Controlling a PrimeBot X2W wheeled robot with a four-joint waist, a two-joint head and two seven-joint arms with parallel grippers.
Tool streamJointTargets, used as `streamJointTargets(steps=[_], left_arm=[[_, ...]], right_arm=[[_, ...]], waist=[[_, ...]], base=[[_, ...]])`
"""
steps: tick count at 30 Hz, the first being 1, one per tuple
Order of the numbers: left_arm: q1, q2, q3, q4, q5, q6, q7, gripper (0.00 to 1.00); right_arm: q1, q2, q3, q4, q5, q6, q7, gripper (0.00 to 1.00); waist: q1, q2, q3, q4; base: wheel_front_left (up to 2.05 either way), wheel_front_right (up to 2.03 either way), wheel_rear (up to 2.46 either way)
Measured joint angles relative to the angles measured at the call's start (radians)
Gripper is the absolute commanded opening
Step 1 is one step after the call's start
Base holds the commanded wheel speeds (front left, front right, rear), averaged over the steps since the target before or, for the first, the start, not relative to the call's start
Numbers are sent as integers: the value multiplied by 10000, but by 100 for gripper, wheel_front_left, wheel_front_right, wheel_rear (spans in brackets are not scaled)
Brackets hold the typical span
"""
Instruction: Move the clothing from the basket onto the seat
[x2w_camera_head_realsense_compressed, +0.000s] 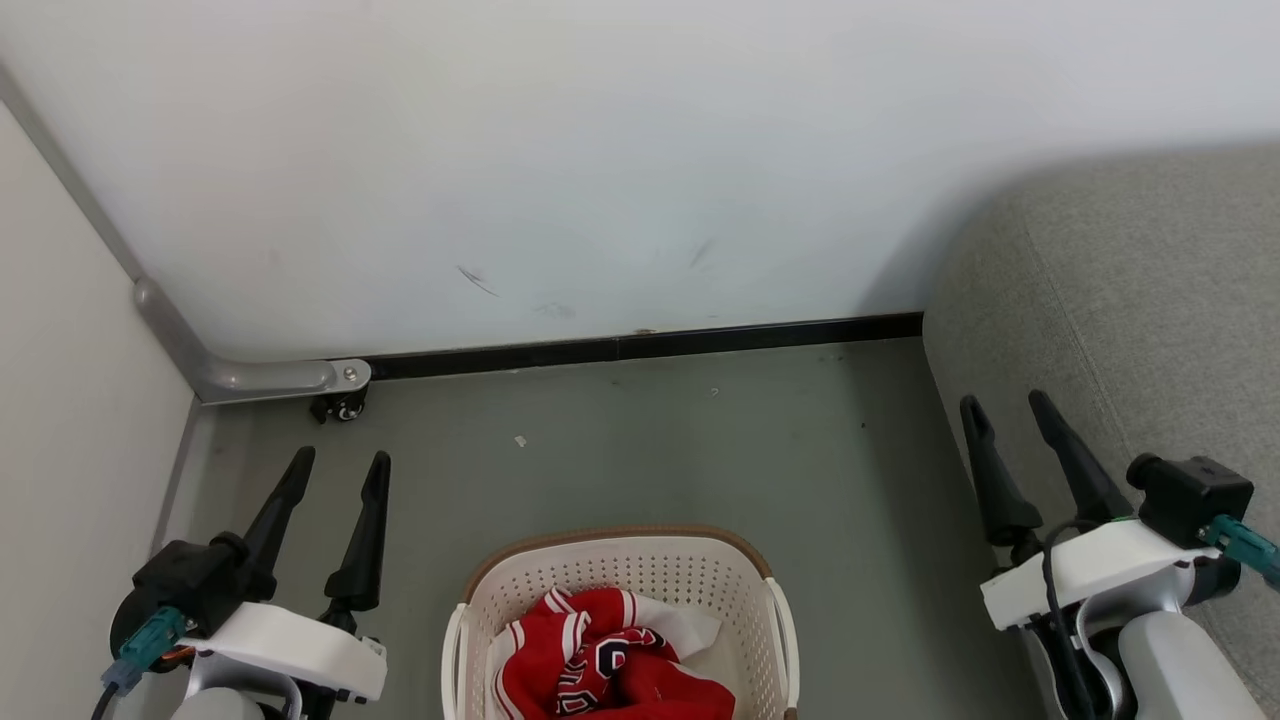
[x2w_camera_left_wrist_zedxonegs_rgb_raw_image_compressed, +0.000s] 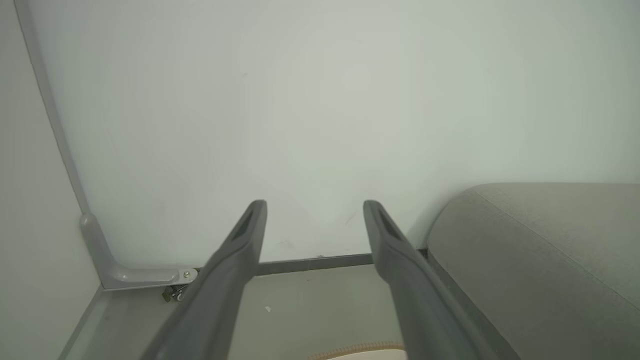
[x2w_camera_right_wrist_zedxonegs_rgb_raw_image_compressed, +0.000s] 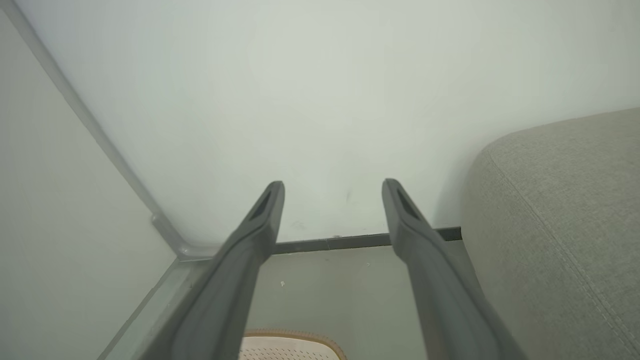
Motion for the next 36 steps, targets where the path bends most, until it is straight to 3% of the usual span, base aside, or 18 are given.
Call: streamJointTargets(steps=[19, 36], left_arm=[[-154, -54, -257, 42, 368, -8, -84, 100], [-156, 244, -2466, 819, -316, -10, -84, 100]], right_arm=[[-126, 58, 15, -84, -424, 2, -100, 100], [-528, 121, -261, -430, -372, 2, -102, 100]], waist=[[-1, 0, 102, 8], [-2, 0, 485, -94]], base=[[0, 0, 0], [0, 0, 0]])
